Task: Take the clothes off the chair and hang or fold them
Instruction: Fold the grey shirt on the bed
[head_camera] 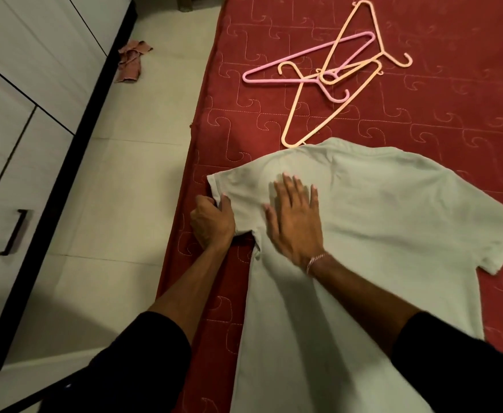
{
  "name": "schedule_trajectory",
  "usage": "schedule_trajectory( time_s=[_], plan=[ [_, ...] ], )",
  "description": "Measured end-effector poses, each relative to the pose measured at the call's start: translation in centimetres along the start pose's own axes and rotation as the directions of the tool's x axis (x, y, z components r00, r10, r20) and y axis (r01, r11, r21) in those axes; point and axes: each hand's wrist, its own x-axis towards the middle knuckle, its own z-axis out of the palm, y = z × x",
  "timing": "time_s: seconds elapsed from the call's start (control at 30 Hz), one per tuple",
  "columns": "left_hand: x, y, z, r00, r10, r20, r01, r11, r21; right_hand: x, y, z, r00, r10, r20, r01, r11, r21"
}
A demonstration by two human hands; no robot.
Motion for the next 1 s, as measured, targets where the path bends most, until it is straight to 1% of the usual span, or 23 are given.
schedule_trajectory(
  time_s=[0.07, 0.1, 0.17, 0.27, 0.33, 0.37, 0.43, 0.47, 0.5, 0.53, 0.57, 0.6, 0.63, 0.67, 0.73, 0.8, 0.93, 1.0],
  plan=[
    [-0.6, -0.2, -0.3, 0.999, 0.041, 0.009, -0.041, 0.999, -0.007, -4.2, -2.5, 0.9, 0.999, -0.017, -0.038, 0.018, 1.0, 0.023],
    [-0.9, -0.3, -0.5, 0.999, 0.043, 0.003, -0.043, 0.998, -0.037, -5.9, -3.4, 1.8, 1.0, -0.01, -0.007, 0.01, 1.0, 0.023],
    [-1.5, -0.4, -1.0, 0.999, 0.035, -0.001, -0.035, 0.993, -0.109, -7.7, -4.7, 3.4, 0.994, 0.024, 0.11, -0.026, 1.0, 0.01],
    [-3.1, -1.5, -2.4, 0.998, 0.057, 0.004, -0.056, 0.99, -0.128, -7.8, -5.3, 4.1, 0.984, 0.034, 0.176, -0.035, 0.999, 0.0],
    [-4.3, -2.6, -3.3, 0.998, 0.066, 0.004, -0.065, 0.991, -0.115, -7.7, -5.6, 3.7, 0.977, -0.002, 0.215, -0.005, 0.999, 0.035],
    [-5.0, -3.2, -3.8, 0.998, 0.061, 0.006, -0.06, 0.992, -0.108, -8.0, -5.7, 3.6, 0.967, -0.049, 0.249, 0.037, 0.998, 0.055],
    [-6.4, -4.3, -4.7, 0.999, 0.041, 0.006, -0.04, 0.995, -0.09, -8.4, -5.7, 3.3, 0.932, -0.192, 0.307, 0.142, 0.973, 0.18],
    [-6.9, -5.0, -4.9, 0.999, 0.036, 0.02, -0.034, 0.996, -0.079, -8.4, -5.6, 2.8, 0.92, -0.239, 0.31, 0.14, 0.941, 0.31],
    [-7.3, -5.6, -5.0, 0.998, 0.035, 0.049, -0.032, 0.997, -0.071, -8.3, -5.5, 2.0, 0.923, -0.242, 0.298, 0.083, 0.884, 0.46],
    [-7.7, -6.4, -5.1, 0.996, 0.041, 0.081, -0.036, 0.997, -0.062, -8.4, -5.3, 1.2, 0.935, -0.213, 0.284, 0.007, 0.811, 0.585],
    [-8.1, -7.0, -5.2, 0.992, 0.049, 0.117, -0.044, 0.998, -0.047, -8.5, -5.0, 0.2, 0.949, -0.17, 0.265, -0.054, 0.742, 0.669],
    [-8.7, -7.7, -5.5, 0.986, 0.063, 0.157, -0.059, 0.998, -0.028, -8.9, -4.7, -0.7, 0.963, -0.122, 0.241, -0.09, 0.696, 0.713],
    [-9.2, -8.2, -5.7, 0.976, 0.086, 0.201, -0.088, 0.996, 0.0, -9.5, -4.3, -1.1, 0.975, -0.081, 0.208, -0.098, 0.681, 0.725],
    [-9.7, -8.7, -5.9, 0.963, 0.112, 0.246, -0.125, 0.992, 0.035, -10.1, -3.7, -1.2, 0.984, -0.054, 0.172, -0.086, 0.697, 0.712],
    [-11.1, -9.5, -6.8, 0.93, 0.152, 0.336, -0.194, 0.976, 0.097, -11.7, -2.8, -1.0, 0.992, -0.03, 0.12, -0.057, 0.752, 0.657],
    [-12.4, -10.5, -7.5, 0.902, 0.164, 0.399, -0.231, 0.965, 0.125, -13.3, -2.0, -0.6, 0.996, 0.004, 0.087, -0.057, 0.793, 0.607],
    [-14.8, -12.8, -9.2, 0.889, 0.144, 0.435, -0.216, 0.969, 0.119, -15.8, -2.4, 0.0, 0.991, 0.04, 0.131, -0.101, 0.859, 0.501],
    [-15.8, -13.6, -10.2, 0.847, 0.11, 0.521, -0.19, 0.976, 0.102, -16.3, -3.7, 0.2, 0.984, 0.071, 0.166, -0.141, 0.876, 0.462]
  ],
)
